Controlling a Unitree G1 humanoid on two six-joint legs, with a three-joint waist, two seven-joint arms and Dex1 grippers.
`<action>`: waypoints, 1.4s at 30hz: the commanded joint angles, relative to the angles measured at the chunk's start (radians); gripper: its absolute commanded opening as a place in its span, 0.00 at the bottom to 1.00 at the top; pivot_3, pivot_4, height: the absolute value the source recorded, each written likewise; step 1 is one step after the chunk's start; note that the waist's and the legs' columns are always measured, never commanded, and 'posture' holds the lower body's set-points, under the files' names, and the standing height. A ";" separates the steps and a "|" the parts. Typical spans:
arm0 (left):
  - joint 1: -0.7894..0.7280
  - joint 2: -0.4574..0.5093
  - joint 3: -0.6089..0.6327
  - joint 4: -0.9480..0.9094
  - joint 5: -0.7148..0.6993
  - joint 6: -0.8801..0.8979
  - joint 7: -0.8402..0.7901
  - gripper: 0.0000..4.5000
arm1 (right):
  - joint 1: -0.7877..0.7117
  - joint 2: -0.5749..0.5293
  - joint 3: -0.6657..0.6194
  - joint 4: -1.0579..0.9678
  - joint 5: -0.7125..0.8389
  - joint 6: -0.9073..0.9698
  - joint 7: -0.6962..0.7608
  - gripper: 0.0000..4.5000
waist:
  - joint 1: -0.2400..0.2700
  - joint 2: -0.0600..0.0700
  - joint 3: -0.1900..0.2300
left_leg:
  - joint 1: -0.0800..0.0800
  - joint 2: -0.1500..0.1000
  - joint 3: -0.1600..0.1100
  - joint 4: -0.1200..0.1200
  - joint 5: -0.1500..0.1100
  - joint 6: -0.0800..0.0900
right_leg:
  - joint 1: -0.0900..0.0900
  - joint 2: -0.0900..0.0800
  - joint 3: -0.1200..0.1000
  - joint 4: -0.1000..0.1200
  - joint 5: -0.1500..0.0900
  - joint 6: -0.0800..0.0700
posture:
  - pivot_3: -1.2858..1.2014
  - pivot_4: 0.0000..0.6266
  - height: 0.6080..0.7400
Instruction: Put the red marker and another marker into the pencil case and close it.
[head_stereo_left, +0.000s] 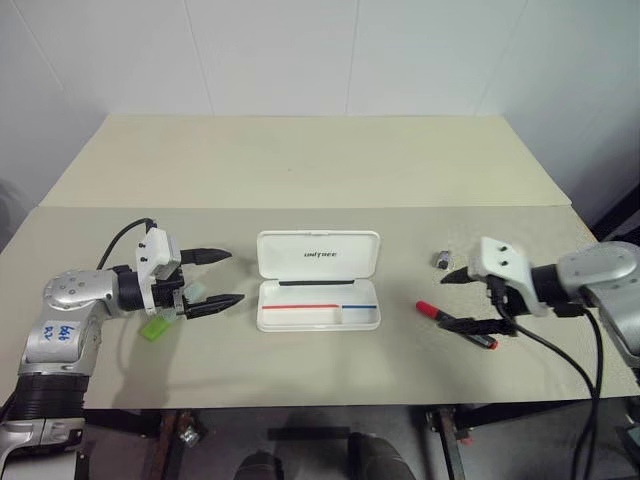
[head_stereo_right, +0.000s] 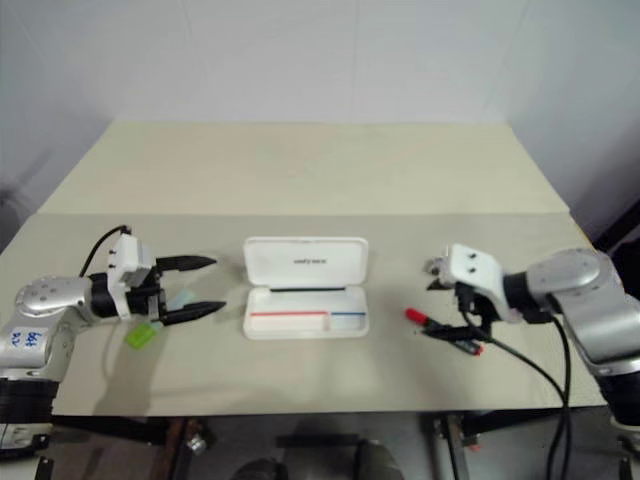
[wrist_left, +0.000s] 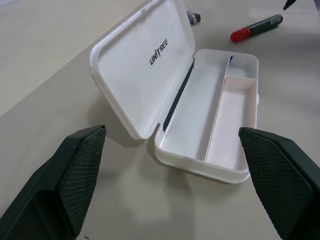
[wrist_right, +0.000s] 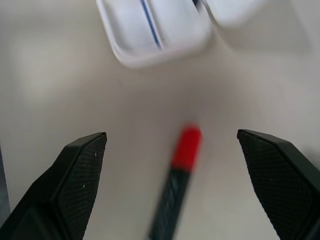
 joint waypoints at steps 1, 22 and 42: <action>-0.026 0.019 0.004 -0.030 -0.012 -0.004 -0.012 1.00 | 0.040 -0.039 -0.094 0.024 0.044 0.014 -0.002 0.99 | 0.000 0.000 0.000 | 0.000 0.000 0.000 0.000 0.000 0.000 | 0.000 0.000 0.000 0.000 0.000 0.000 | 0.52 0.24 1.00; -0.023 0.011 -0.003 -0.026 -0.012 -0.003 -0.007 1.00 | 0.100 0.013 -0.001 0.024 0.052 0.151 -0.164 0.99 | -0.001 0.000 0.000 | 0.000 0.000 0.001 0.001 0.000 0.000 | 0.000 0.001 0.002 0.000 0.000 0.000 | 0.52 0.24 1.00; 0.019 0.020 0.021 -0.062 -0.017 0.003 0.025 1.00 | 0.106 0.089 0.075 -0.006 0.010 0.179 -0.276 0.17 | -0.004 -0.003 -0.002 | 0.001 0.000 0.001 0.001 0.000 0.000 | 0.000 0.001 0.002 0.001 0.000 0.000 | 0.52 0.24 1.00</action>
